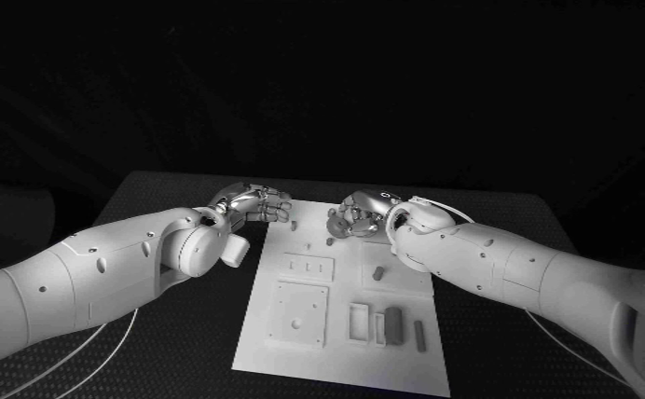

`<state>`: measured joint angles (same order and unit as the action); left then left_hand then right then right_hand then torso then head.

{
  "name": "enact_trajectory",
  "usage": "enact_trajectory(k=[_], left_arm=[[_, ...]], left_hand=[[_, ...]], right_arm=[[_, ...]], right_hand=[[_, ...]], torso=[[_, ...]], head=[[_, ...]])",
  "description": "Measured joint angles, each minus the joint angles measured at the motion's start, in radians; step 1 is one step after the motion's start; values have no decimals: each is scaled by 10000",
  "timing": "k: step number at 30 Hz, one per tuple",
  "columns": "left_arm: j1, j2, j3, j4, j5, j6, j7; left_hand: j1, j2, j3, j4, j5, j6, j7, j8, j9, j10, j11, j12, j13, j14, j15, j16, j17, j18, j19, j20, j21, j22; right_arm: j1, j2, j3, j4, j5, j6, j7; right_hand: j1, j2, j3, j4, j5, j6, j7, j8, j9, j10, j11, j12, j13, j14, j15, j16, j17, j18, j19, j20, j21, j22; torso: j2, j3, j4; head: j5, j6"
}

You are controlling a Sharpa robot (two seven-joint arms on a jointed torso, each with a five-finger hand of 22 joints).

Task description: Assemble the parts on the task board

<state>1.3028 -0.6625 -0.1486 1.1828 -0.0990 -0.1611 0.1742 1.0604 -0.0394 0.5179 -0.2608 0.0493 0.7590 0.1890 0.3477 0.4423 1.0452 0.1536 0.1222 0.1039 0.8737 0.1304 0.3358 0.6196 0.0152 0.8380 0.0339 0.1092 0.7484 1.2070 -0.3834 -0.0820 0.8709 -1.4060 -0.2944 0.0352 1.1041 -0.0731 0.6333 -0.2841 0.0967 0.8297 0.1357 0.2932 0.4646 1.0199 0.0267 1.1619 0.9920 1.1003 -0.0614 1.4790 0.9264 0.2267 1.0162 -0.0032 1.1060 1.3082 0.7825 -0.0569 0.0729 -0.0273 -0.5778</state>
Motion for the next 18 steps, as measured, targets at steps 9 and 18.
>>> enact_trajectory(k=[9, 18], left_arm=[[0, 4, 0, -13, 0, 1, 0], [0, 9, 0, -21, 0, 4, 0]], left_hand=[[0, 0, 0, 0, 0, 0, 0, 0, 0, 0, 0, 0, 0, 0, 0, -38, 8, 0, 0, 0, 0, -1], [0, 0, 0, 0, 0, 0, 0, 0, 0, 0, 0, 0, 1, 0, 0, -38, 7, 0, 0, 0, 0, 7]], right_arm=[[-40, -3, -21, 154, -276, -455, -62], [-37, 152, -18, 322, -813, -986, -256]], right_hand=[[-431, -271, -136, 251, 0, 58, -58, 96, 73, 1, 0, 43, -67, 181, -145, 59, -28, -2, 166, -92, 74, 0], [-589, -429, -118, 378, 0, 65, -65, 146, 83, 1, -1, 42, -104, 226, -184, 59, -47, -7, 205, -128, 74, 0]], torso=[[-1, -3, 1], [-4, -2, 0]], head=[[-11, 1], [-3, 30]])
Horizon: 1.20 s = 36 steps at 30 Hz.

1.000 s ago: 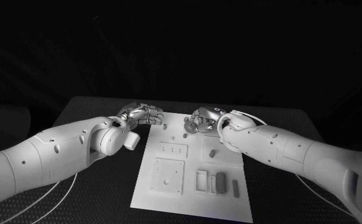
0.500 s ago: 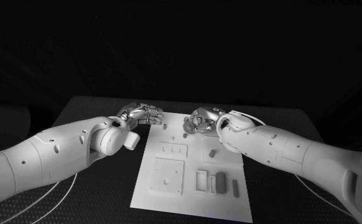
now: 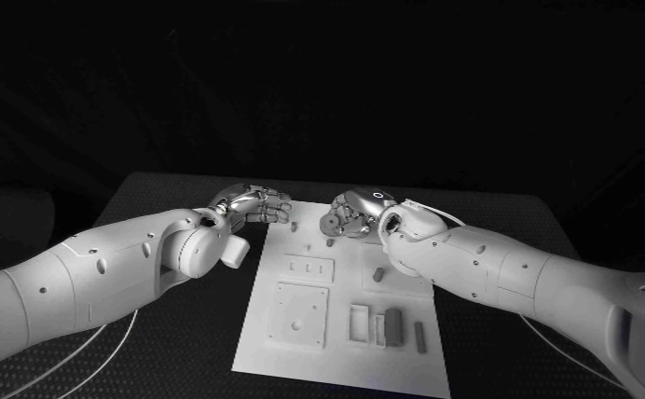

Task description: Assemble the parts on the task board

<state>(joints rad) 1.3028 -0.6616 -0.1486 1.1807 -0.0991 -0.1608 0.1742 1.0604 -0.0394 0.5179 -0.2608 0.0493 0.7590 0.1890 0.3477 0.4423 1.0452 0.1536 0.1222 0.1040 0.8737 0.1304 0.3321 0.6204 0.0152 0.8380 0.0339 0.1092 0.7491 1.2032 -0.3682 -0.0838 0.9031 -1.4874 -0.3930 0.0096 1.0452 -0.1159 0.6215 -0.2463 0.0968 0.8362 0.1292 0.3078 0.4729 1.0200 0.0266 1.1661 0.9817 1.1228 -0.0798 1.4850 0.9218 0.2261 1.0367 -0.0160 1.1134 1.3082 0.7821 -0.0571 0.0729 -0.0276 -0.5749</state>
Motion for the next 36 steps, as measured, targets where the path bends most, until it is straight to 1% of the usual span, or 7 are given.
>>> enact_trajectory(k=[8, 13, 18, 22, 26, 35, 36], left_arm=[[-1, 41, 0, -17, 0, 6, -2], [-1, 56, 0, -36, 0, 8, -3], [-1, 55, 0, -45, 0, 9, -4], [-1, 54, 0, -45, 0, 10, -6], [-1, 55, 0, -44, 0, 11, -7], [-1, 18, 0, -32, 0, 11, -11], [-1, 16, 0, -32, 0, 11, -11]], left_hand=[[0, 0, 0, 0, 0, 0, 0, 0, 0, 0, 0, 0, 0, 0, 0, 0, 10, 0, 0, 0, -7, -1], [0, 0, 0, 0, 0, 0, 0, 0, 0, 0, 0, 0, 0, 0, 0, 0, 10, 0, 0, 0, -39, -1], [0, 0, 0, 0, 0, 0, 0, 0, 0, 0, 0, 0, 1, 0, 0, 0, 10, 0, 0, 0, -39, -2], [0, 0, 0, 0, 0, 0, 0, 0, 0, 0, 0, 0, 0, 0, 0, 0, 15, 0, 0, 0, -39, -2], [0, 0, 0, 0, 0, 0, 0, 0, 0, 0, 0, 0, 1, 25, 24, 0, 20, 0, 0, 0, -39, 4], [-39, 39, 0, 0, 0, 0, 0, 0, 0, 0, 0, 0, 1, 36, 36, 0, 19, 0, 0, 0, -39, 6], [-39, 39, 0, 0, 0, 0, 0, 0, 0, 0, 0, 0, 1, 36, 36, 0, 19, 0, 0, 0, -39, 6]], right_arm=[[1, 245, -1, -121, -518, -48, -273], [13, 342, -31, -164, -694, 13, -394], [22, 355, -34, -201, -821, 70, -490], [24, 373, -35, -242, -889, 106, -541], [32, 384, -33, -260, -923, 150, -566], [37, 340, -40, -317, -912, 298, -564], [36, 337, -40, -321, -906, 306, -559]], right_hand=[[-93, -93, 51, 107, 0, 9, -9, 0, 2, 1, 0, -1, -13, 14, 14, 0, -13, -4, 51, -19, 0, 0], [-93, -93, 50, 162, 0, 22, -22, -2, 2, 1, 0, -2, -21, 14, 15, 0, -14, -5, 51, -18, 0, 0], [-93, -93, 50, 162, 0, 25, -25, -3, -7, 1, 0, -2, -24, 15, 16, 0, -13, -5, 50, -17, 0, 0], [-91, -172, 78, 190, 0, 26, -26, -4, -7, 1, 0, -3, -33, 15, 17, -1, -24, -5, 49, -16, 0, 0], [-91, -172, 78, 190, 0, 26, -27, -4, -5, 1, 0, -6, -33, 14, 18, -1, -24, -6, 49, -15, 0, 0], [-89, -175, 78, 190, 0, 27, -27, -119, -51, 1, 0, -7, -33, -21, 54, -1, -24, -4, 45, -14, 0, 0], [-50, -214, 77, 190, 0, 27, -27, -119, -53, 1, 0, -7, -32, -20, 54, -1, -24, -4, 42, -16, 0, 0]], torso=[[4, 0, -2], [5, 1, 4], [5, 2, 4], [6, 2, -1], [7, 2, -2], [7, 4, -3], [7, 4, -4]], head=[[-7, 8], [-27, 8], [-29, -2], [-33, -2], [-35, 10], [-43, 2], [-39, -2]])
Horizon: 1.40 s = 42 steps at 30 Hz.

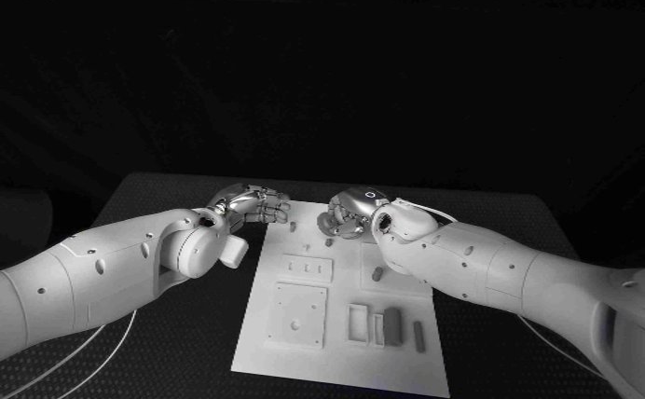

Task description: Assemble the parts on the task board

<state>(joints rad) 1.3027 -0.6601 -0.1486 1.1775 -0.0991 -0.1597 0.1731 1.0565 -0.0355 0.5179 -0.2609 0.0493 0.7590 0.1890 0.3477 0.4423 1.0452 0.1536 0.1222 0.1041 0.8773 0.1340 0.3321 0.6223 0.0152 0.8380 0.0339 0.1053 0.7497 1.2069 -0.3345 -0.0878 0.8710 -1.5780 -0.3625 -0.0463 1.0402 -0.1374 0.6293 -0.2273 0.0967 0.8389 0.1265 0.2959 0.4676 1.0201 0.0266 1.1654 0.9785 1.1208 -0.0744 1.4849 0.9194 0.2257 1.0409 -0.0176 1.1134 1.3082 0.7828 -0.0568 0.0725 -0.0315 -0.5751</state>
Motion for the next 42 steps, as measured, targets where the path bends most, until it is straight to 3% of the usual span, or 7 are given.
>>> enact_trajectory(k=[7, 16, 42], left_arm=[[0, 7, 0, 6, 0, 0, -1], [0, 9, 0, -6, 0, 0, -2], [0, 48, 0, -60, 0, 3, -5]], left_hand=[[0, 0, -26, 26, 0, 0, 0, 0, 0, 0, 0, 0, 0, 0, 0, 0, 9, 0, 0, 0, 0, -1], [0, 0, -26, 26, 0, 0, 0, 0, 0, 0, 0, -38, 0, 0, 0, 0, 8, -1, 0, 0, 0, -2], [0, 0, -26, 26, 0, 0, 0, 0, 0, 0, 0, -38, 1, 0, 0, -39, 26, 0, 0, 0, 0, 5]], right_arm=[[-45, -25, -29, -38, 34, 90, 8], [-51, -23, -22, -43, 114, 92, 45], [-81, -101, -35, 142, 201, -94, 118]], right_hand=[[16, -7, 1, -1, 1, 0, 0, -49, -17, 0, 0, 0, 1, -38, 38, -37, 1, -3, -51, -19, -39, -1], [269, 498, 61, -258, 0, 0, 0, 31, 26, 0, 0, -1, 1, -82, 2, -37, 1, -3, -87, 18, -39, 0], [169, 598, 16, -322, 0, 0, 0, 70, 70, 0, 0, -1, 2, -46, -29, -37, 1, -3, -103, 35, -39, 0]], torso=[[1, 5, -4], [-1, 4, 3], [-4, 0, 3]], head=[[2, -11], [3, -27], [2, -49]])
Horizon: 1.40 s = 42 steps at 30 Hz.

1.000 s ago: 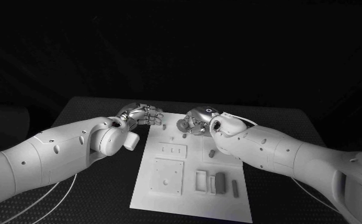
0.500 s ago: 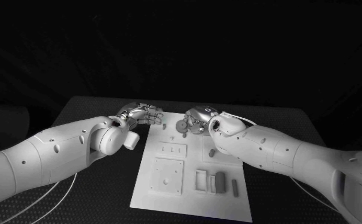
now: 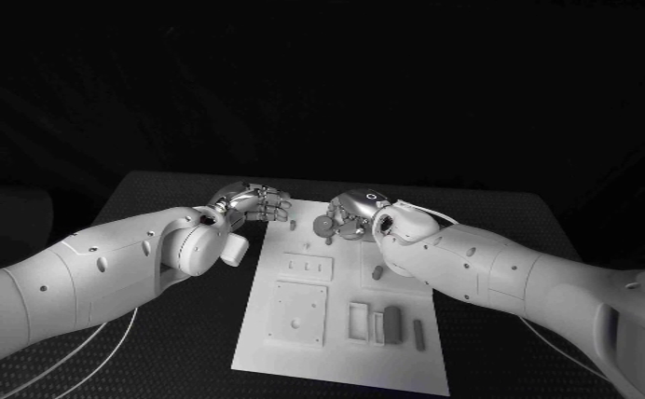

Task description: Assemble the parts on the task board

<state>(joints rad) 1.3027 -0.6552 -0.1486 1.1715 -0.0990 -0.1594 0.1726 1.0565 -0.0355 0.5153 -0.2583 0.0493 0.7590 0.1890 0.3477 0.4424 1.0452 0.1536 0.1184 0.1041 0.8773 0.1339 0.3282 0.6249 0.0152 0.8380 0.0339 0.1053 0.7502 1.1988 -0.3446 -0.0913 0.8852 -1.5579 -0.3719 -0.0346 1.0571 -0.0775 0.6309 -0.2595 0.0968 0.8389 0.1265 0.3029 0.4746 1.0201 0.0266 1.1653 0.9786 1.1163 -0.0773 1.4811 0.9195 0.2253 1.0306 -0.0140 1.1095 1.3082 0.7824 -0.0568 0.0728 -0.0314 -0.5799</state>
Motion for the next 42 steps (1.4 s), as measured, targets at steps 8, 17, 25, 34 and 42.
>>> enact_trajectory(k=[8, 17, 25, 34, 42], left_arm=[[0, -17, 0, 8, 0, 0, -2], [0, -161, 0, 4, 0, 1, -2], [2, -266, 1, 45, 0, 0, -2], [2, -374, 0, 89, -1, 38, -2], [0, -368, 0, 112, -9, 98, 7]], left_hand=[[0, 0, 0, 0, 0, 0, 0, 0, 0, 0, 0, 0, 0, 0, 0, 0, -1, 0, 0, 0, 0, 6], [0, 0, 0, 0, 0, 0, 0, 0, 0, 0, 0, 0, 0, 0, 0, 0, 9, 0, 0, 0, 0, 8], [0, 0, 0, 0, 0, 0, 0, 0, 0, 5, 5, 0, 0, 0, 0, 0, 22, 0, 0, 0, -39, 15], [0, 0, 0, 0, 0, 136, -27, 31, 34, 204, 17, 8, 24, 47, -25, 0, 68, 1, 9, -8, -39, 32], [0, 0, 0, 0, 0, 219, -40, 58, 54, 308, -20, 49, 62, 107, -34, 0, 105, 0, 38, -37, -77, 53]], right_arm=[[0, -170, 0, 118, 80, -46, 5], [141, -980, 295, 1038, 774, -665, 284], [443, -1897, 625, 1739, 1356, -835, 491], [445, -2789, 667, 1938, 1892, -579, 850], [447, -3504, 670, 2081, 2332, -187, 1389]], right_hand=[[0, 0, 28, -28, 0, 0, 0, -44, -42, 0, 0, 0, -13, 2, 2, 0, 1, 1, 0, 2, 0, 0], [-40, -41, 55, -55, 0, 1, 0, -127, -77, 0, 0, 0, -33, 15, 15, 0, -12, 1, -1, 3, 0, 0], [14, -95, 82, -82, 0, 0, 0, -127, -86, 0, 0, 0, -46, 16, 17, 0, -27, 0, -1, 3, 0, 0], [112, -192, 124, -179, 0, 1, 0, -167, -105, 0, 0, -58, -88, -87, 121, -144, -76, 1, -35, 38, -118, 0], [223, -304, 123, -234, 0, 1, 0, -213, -118, 0, 0, -136, -138, -232, 151, -261, -116, 6, -180, 73, -233, 0]], torso=[[1, 1, -4], [7, 9, -27], [13, 17, -41], [13, 34, -43], [14, 39, -36]], head=[[7, 17], [7, 105], [-59, 195], [-111, 255], [-275, 275]])
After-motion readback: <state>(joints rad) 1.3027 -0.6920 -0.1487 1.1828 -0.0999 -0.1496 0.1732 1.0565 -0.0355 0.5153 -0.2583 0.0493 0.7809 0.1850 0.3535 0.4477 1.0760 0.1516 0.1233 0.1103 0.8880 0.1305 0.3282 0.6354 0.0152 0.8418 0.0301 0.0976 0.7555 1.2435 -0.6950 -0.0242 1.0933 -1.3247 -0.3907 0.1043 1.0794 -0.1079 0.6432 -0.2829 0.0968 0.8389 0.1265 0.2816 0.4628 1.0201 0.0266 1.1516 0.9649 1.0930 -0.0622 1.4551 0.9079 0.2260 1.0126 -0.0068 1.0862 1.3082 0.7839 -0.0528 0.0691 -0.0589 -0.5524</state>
